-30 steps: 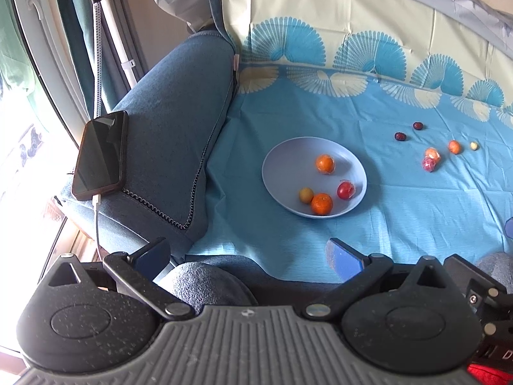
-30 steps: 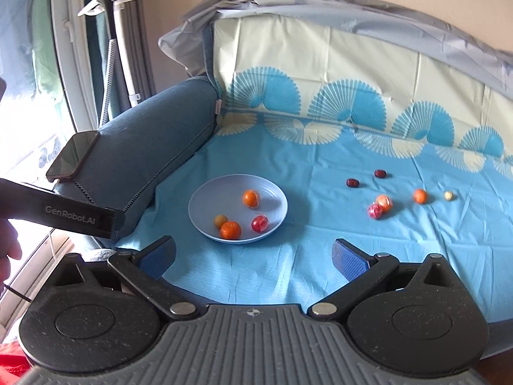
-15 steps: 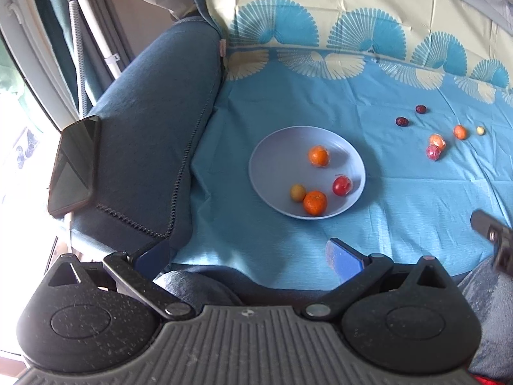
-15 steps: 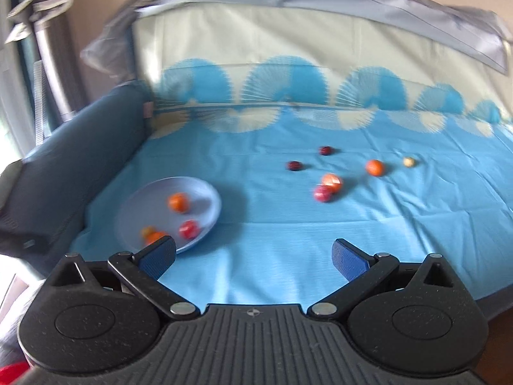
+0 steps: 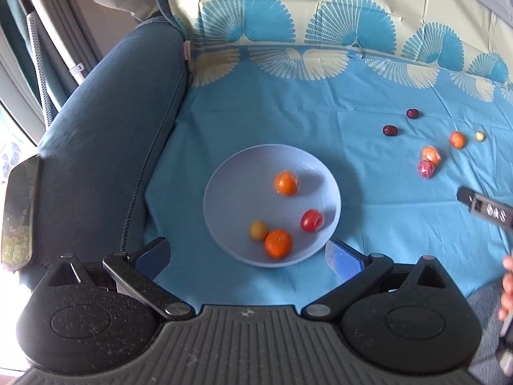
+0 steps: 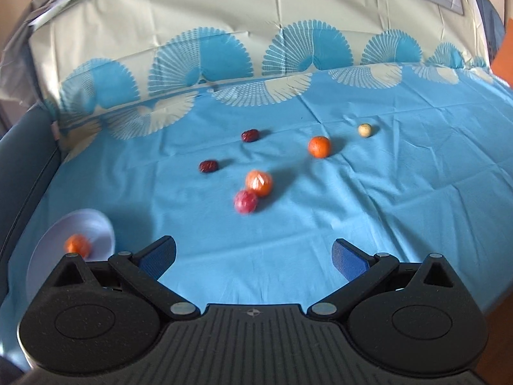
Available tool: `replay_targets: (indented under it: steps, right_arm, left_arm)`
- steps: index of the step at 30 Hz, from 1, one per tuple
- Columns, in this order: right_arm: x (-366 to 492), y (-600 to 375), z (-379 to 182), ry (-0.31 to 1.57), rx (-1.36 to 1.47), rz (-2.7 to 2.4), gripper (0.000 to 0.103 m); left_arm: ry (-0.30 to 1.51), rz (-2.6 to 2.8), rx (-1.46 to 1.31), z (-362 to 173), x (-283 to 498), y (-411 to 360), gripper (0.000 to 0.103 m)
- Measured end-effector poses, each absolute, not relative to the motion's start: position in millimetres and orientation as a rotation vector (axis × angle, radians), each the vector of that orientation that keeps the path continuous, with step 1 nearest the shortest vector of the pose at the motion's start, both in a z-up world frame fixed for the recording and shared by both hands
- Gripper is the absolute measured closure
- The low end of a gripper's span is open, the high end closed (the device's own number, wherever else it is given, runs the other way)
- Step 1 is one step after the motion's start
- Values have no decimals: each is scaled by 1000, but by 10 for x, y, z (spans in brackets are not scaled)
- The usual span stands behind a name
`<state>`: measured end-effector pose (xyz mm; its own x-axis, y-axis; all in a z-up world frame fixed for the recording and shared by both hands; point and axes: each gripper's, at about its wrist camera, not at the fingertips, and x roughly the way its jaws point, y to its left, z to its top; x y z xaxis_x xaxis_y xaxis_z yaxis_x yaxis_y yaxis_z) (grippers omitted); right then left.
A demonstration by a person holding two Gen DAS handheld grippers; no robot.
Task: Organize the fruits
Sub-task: 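Grasp a wrapped mandarin with the right tool while the left tool grasps a red date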
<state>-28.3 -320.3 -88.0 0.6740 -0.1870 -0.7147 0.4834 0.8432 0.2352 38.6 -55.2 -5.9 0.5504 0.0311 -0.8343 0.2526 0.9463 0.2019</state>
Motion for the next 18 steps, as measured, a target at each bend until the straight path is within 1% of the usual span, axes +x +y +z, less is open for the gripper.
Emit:
replay_targets:
  steps: [6, 12, 15, 18]
  right_arm:
    - [406, -3720, -1218, 763, 425, -467, 1]
    - [1074, -4176, -1597, 854, 470, -415, 1]
    - [1275, -4135, -1793, 917, 371, -414, 1]
    - [1250, -4129, -1912, 927, 308, -417, 1]
  left_arm:
    - [1015, -127, 324, -232, 676, -728, 0]
    - [1049, -134, 331, -415, 972, -944, 0]
    - [1022, -152, 343, -449, 1147, -1165, 0]
    - [982, -173, 362, -486, 1326, -1447, 0]
